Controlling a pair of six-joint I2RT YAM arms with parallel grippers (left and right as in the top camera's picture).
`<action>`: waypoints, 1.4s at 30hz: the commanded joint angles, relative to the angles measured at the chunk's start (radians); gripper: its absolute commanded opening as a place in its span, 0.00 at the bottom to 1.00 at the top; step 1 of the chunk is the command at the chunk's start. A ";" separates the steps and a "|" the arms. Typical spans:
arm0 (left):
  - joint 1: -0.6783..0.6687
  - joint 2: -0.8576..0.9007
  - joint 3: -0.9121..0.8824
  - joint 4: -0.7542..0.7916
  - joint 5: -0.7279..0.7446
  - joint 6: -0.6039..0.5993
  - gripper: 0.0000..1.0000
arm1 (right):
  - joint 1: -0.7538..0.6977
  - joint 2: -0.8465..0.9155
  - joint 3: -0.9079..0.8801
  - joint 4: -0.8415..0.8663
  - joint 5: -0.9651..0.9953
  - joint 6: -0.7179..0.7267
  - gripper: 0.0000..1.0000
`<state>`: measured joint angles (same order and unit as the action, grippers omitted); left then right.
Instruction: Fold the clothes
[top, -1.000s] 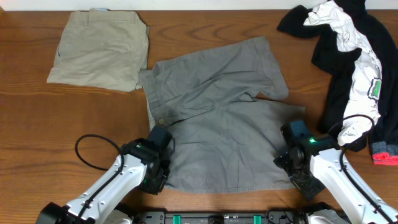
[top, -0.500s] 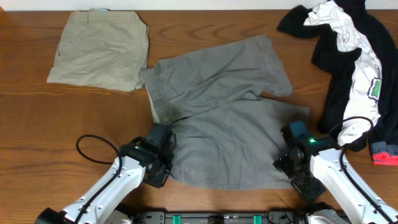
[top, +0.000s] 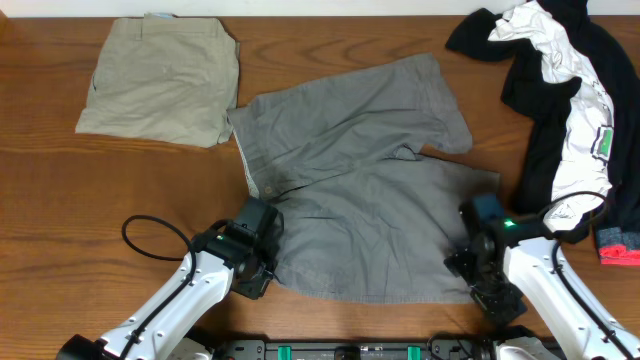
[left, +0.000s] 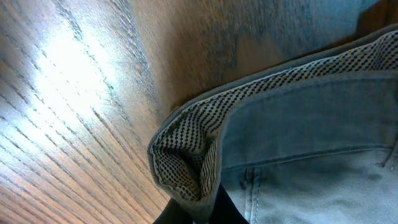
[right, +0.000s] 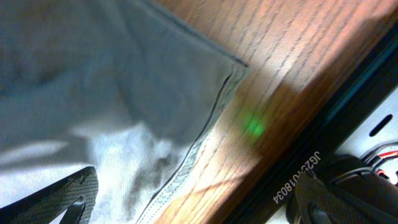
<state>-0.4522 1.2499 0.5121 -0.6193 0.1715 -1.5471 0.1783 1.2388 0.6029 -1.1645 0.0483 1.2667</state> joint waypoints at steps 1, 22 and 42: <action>0.004 -0.008 0.008 0.004 -0.034 0.009 0.06 | -0.061 -0.011 -0.010 -0.075 -0.015 -0.019 0.99; 0.004 -0.008 0.008 0.005 -0.034 0.005 0.06 | -0.291 -0.048 -0.004 -0.043 0.026 -0.172 0.96; 0.004 -0.008 0.008 0.008 -0.034 0.005 0.07 | -0.291 -0.047 -0.222 0.364 0.030 -0.164 0.71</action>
<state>-0.4526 1.2499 0.5121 -0.6121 0.1646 -1.5471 -0.1070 1.1713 0.4469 -0.8505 0.0452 1.0943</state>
